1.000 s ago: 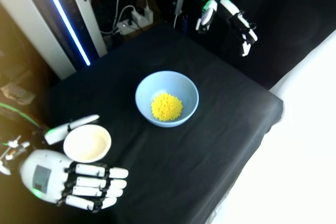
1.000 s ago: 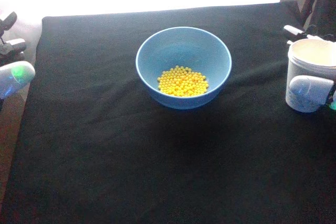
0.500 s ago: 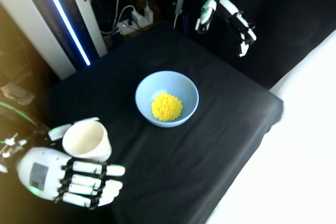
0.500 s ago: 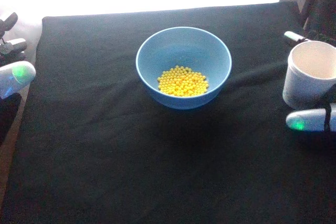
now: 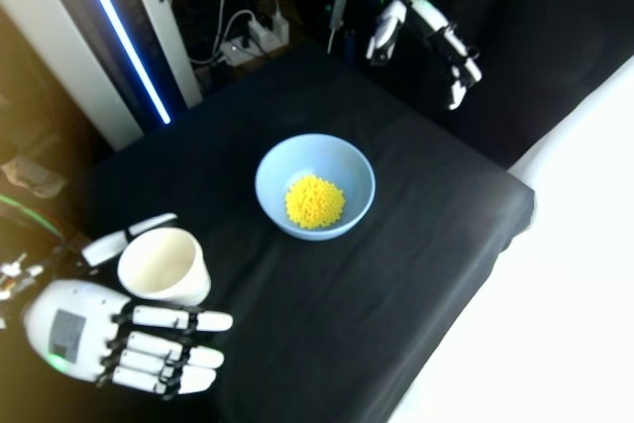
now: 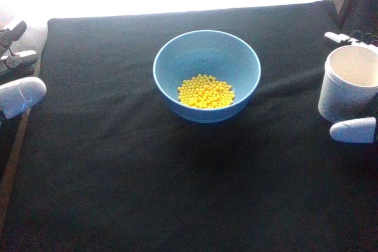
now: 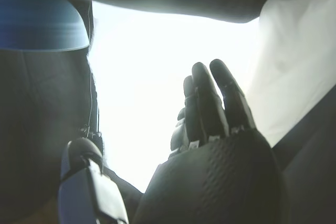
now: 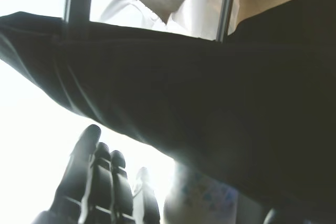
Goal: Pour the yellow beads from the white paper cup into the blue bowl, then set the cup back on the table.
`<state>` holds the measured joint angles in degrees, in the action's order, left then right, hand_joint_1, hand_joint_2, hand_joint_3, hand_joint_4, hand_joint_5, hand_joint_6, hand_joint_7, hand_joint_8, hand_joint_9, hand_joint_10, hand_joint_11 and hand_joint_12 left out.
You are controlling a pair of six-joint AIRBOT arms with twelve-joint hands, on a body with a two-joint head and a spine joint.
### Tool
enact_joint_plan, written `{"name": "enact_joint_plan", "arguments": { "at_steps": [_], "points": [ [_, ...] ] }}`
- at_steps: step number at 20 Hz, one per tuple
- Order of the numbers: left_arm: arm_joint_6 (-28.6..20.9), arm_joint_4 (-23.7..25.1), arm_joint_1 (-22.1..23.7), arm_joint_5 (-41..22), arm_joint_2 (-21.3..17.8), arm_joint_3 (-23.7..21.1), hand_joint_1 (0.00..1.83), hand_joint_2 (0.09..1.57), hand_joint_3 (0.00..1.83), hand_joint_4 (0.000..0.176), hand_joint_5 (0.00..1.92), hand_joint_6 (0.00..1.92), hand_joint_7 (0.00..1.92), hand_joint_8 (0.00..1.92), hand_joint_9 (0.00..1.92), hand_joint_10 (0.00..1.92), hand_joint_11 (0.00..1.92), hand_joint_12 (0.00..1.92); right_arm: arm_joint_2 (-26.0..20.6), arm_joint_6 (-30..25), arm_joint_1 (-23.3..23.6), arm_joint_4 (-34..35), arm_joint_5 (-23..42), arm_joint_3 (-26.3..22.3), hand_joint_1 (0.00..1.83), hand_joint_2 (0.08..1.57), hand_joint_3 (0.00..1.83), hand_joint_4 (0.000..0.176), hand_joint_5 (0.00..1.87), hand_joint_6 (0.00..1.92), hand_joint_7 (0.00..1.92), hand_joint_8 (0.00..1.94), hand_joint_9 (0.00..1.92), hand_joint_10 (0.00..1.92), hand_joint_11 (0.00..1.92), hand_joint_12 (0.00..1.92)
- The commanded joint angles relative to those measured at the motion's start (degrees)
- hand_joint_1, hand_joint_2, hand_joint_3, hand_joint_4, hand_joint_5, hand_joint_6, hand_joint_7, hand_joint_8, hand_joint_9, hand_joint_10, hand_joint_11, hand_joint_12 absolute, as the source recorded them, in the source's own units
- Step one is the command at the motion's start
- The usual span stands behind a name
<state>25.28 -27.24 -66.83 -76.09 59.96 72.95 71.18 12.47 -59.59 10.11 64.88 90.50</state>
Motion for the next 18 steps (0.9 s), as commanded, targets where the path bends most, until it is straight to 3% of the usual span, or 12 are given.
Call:
{"name": "enact_joint_plan", "arguments": {
  "at_steps": [1,4,7,9,12,14,15,16,17,18],
  "points": [
    [-0.5,-1.0,0.2,-7.0,0.1,0.5,0.24,0.79,0.00,0.144,0.00,0.00,0.46,0.00,0.55,0.00,0.21,0.69,-0.7,-0.5,0.0,1.7,7.0,0.0,0.60,0.57,0.00,0.176,0.00,0.00,0.00,0.00,0.02,0.00,0.00,0.51],
    [-0.5,-0.8,0.2,-6.9,0.0,0.5,0.28,0.80,0.00,0.151,0.00,0.00,0.44,0.00,0.52,0.00,0.18,0.66,-1.5,-0.5,0.1,1.6,7.0,-0.2,0.58,0.65,0.01,0.176,0.00,0.00,0.00,0.00,0.03,0.00,0.00,0.68],
    [-0.5,-0.2,0.9,-6.7,-0.2,0.6,0.28,0.83,0.00,0.154,0.00,0.00,0.42,0.00,0.50,0.00,0.14,0.71,-3.6,-0.5,0.1,1.3,7.0,-0.8,0.56,0.64,0.00,0.176,0.00,0.00,0.00,0.00,0.00,0.00,0.00,0.33],
    [-0.5,0.0,1.3,-6.4,-0.2,0.7,0.29,0.83,0.00,0.146,0.00,0.00,0.42,0.00,0.49,0.00,0.12,0.74,-5.6,0.9,0.1,1.1,6.9,-2.0,0.59,0.62,0.00,0.176,0.00,0.00,0.00,0.00,0.00,0.00,0.00,0.38],
    [-0.5,0.3,1.7,-6.6,-0.2,0.6,0.28,0.81,0.00,0.150,0.00,0.00,0.44,0.00,0.51,0.00,0.13,0.81,-9.4,3.2,1.5,0.3,6.9,-4.6,0.59,0.59,0.00,0.176,0.00,0.00,0.00,0.00,0.03,0.00,0.00,0.34],
    [-0.5,0.3,1.7,-7.2,-0.4,0.4,0.26,0.83,0.00,0.134,0.00,0.00,0.41,0.00,0.52,0.00,0.11,0.93,-11.4,3.2,2.1,-0.1,6.9,-6.3,0.56,0.65,0.01,0.176,0.00,0.00,0.00,0.00,0.01,0.00,0.00,0.30],
    [-0.5,0.2,1.7,-7.6,-0.6,0.1,0.25,0.86,0.01,0.149,0.00,0.00,0.40,0.00,0.51,0.00,0.11,0.95,-12.1,3.2,2.2,-0.1,6.9,-7.0,0.55,0.61,0.00,0.176,0.00,0.00,0.00,0.00,0.00,0.00,0.00,0.28],
    [-0.5,-0.2,1.7,-8.3,-1.0,-0.4,0.24,0.88,0.00,0.154,0.00,0.00,0.39,0.00,0.50,0.00,0.10,0.97,-12.9,3.4,2.5,-0.2,7.0,-7.9,0.50,0.59,0.00,0.176,0.00,0.00,0.00,0.00,0.01,0.00,0.00,0.34],
    [-0.5,-0.3,1.6,-9.1,-1.5,-0.8,0.24,0.88,0.00,0.170,0.00,0.00,0.37,0.00,0.48,0.00,0.09,0.93,-13.4,3.4,2.8,-0.5,7.0,-8.6,0.44,0.64,0.00,0.176,0.00,0.00,0.00,0.00,0.00,0.00,0.00,0.47],
    [-0.5,-0.4,1.5,-9.9,-2.4,-1.4,0.22,0.89,0.00,0.171,0.00,0.00,0.38,0.00,0.47,0.00,0.07,0.91,-14.2,3.4,3.1,-0.7,7.0,-9.3,0.47,0.64,0.00,0.176,0.00,0.00,0.00,0.00,0.01,0.00,0.00,0.46]
  ]
}}
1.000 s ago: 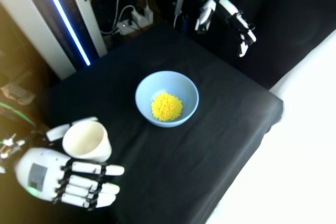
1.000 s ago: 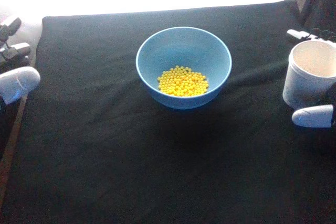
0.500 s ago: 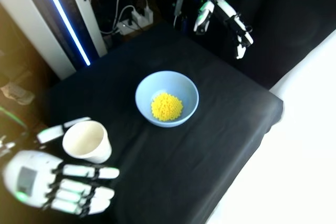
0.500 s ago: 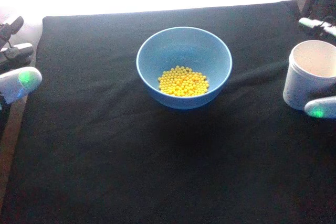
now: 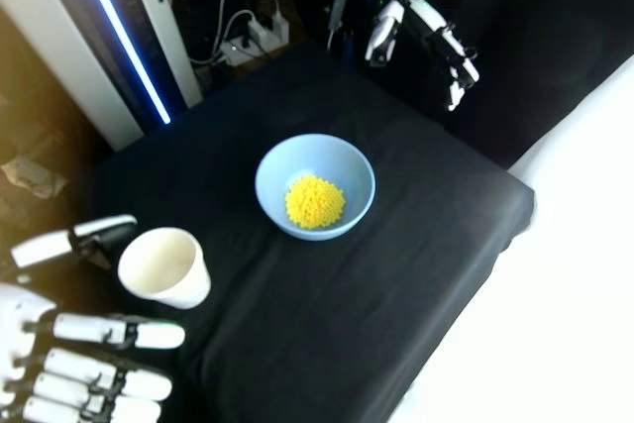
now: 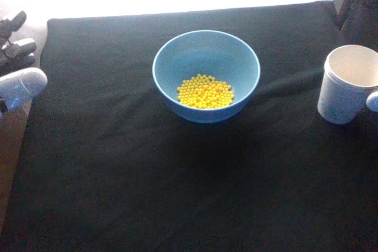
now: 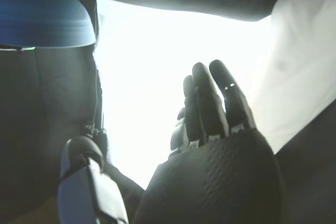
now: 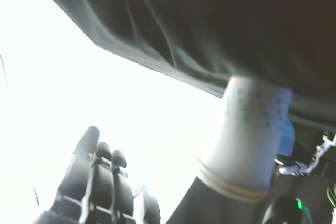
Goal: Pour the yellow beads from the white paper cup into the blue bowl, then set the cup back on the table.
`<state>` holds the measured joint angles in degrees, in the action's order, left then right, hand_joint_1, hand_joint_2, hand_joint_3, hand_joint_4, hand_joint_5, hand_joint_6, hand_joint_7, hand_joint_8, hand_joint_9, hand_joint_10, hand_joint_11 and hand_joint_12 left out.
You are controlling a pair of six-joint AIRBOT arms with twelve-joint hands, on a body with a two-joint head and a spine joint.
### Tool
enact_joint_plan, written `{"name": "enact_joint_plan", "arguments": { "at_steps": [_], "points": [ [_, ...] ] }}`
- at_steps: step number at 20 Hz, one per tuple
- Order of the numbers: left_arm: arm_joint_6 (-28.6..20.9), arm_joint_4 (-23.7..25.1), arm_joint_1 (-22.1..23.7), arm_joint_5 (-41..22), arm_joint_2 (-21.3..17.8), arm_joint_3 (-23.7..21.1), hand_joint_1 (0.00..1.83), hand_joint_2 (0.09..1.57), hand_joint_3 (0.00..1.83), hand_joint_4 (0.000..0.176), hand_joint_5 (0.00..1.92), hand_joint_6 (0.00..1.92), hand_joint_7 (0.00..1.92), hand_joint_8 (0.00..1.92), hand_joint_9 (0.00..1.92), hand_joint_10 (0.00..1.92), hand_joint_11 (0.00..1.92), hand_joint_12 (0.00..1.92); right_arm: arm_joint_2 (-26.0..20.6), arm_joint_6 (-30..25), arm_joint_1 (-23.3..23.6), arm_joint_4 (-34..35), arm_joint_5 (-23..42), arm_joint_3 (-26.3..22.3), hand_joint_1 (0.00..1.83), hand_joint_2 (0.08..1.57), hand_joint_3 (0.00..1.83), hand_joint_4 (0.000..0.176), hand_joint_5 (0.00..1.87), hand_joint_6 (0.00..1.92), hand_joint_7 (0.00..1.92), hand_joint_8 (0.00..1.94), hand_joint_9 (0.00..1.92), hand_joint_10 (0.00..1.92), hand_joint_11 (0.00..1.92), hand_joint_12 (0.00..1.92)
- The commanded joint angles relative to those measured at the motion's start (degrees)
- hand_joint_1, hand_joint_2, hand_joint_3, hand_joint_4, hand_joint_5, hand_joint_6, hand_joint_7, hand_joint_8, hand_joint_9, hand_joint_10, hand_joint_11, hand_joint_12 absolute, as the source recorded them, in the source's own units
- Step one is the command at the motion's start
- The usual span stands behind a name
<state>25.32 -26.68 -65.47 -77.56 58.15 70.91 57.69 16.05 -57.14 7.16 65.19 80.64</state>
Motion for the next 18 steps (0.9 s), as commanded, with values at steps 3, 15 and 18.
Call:
{"name": "enact_joint_plan", "arguments": {
  "at_steps": [3,15,18],
  "points": [
    [-0.4,-1.6,-1.0,-12.4,-3.0,-1.8,0.17,0.92,0.01,0.155,0.00,0.00,0.37,0.00,0.44,0.00,0.03,0.89,-4.3,0.3,1.7,1.5,7.8,-2.4,0.55,0.55,0.00,0.176,0.00,0.00,0.00,0.00,0.02,0.00,0.00,0.55],
    [6.1,2.7,1.5,-21.7,-11.8,-10.3,0.30,0.92,0.01,0.160,0.02,0.01,0.27,0.01,0.27,0.01,0.15,0.30,-12.2,6.8,2.1,4.7,22.2,-12.8,0.50,0.60,0.00,0.176,0.00,0.00,0.19,0.01,0.23,0.01,0.00,1.01],
    [7.3,6.7,5.5,-21.7,-11.8,-10.2,0.29,0.82,0.00,0.137,0.05,0.00,0.32,0.00,0.33,0.00,0.19,0.28,-12.4,6.8,1.4,4.9,25.6,-13.3,0.52,0.78,0.01,0.176,0.00,0.00,0.25,0.00,0.29,0.01,0.00,0.97]
  ]
}}
